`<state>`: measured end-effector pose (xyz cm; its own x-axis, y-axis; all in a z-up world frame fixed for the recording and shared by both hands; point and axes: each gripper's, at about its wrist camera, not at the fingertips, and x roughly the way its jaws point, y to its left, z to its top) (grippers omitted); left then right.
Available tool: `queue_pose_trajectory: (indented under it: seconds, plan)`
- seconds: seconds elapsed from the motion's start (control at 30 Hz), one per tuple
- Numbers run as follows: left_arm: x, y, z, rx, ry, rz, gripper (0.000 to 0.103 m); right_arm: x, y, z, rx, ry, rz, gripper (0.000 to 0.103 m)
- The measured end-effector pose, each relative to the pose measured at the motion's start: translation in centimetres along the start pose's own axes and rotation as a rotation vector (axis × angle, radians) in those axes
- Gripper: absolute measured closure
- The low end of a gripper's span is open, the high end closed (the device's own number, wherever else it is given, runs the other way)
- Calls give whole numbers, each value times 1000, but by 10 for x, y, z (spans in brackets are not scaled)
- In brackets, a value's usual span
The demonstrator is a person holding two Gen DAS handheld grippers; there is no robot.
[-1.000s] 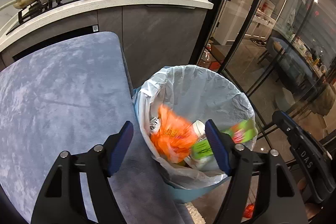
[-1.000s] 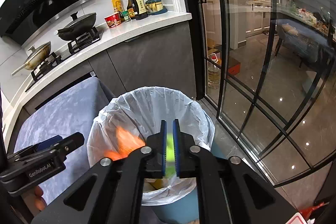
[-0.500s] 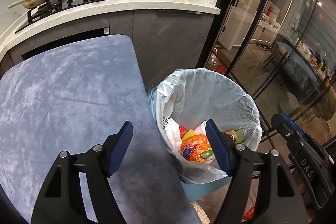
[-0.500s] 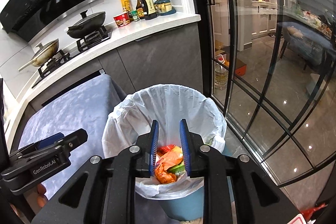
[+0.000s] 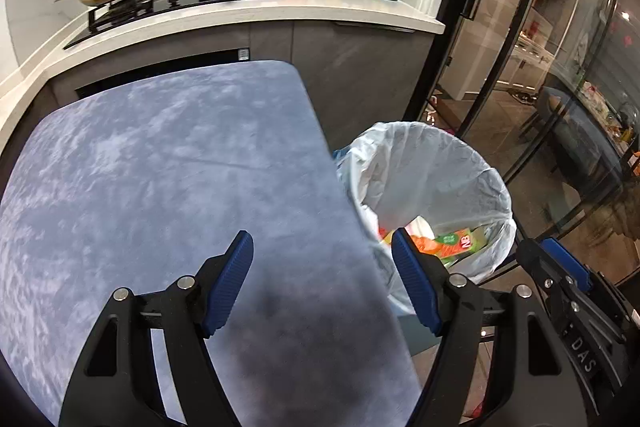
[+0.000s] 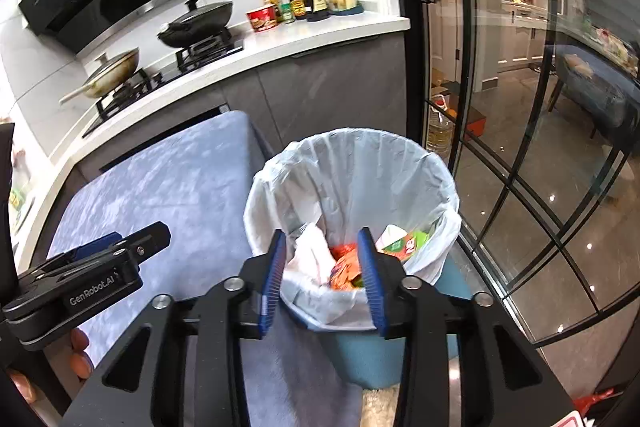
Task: Collect trash
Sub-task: 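Withdraw both open tools from the bin over the empty table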
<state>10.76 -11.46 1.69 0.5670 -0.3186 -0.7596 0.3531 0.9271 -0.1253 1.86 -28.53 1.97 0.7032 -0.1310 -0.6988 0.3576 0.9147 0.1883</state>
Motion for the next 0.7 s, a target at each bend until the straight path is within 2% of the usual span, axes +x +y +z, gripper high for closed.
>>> queue_pose_trajectory:
  seconds: [0.23,0.57,0.7]
  plan:
    - [-18,17,-17,-23,7,23,35,-15,18,-13,-37,12,0,60]
    - [-35,17,-39,-2,12,54,30,-30,21,-32,-33,41,-7,48]
    - [-40,16,-47,7,11,63,25,-37,21,-38,-49,37,-33,44]
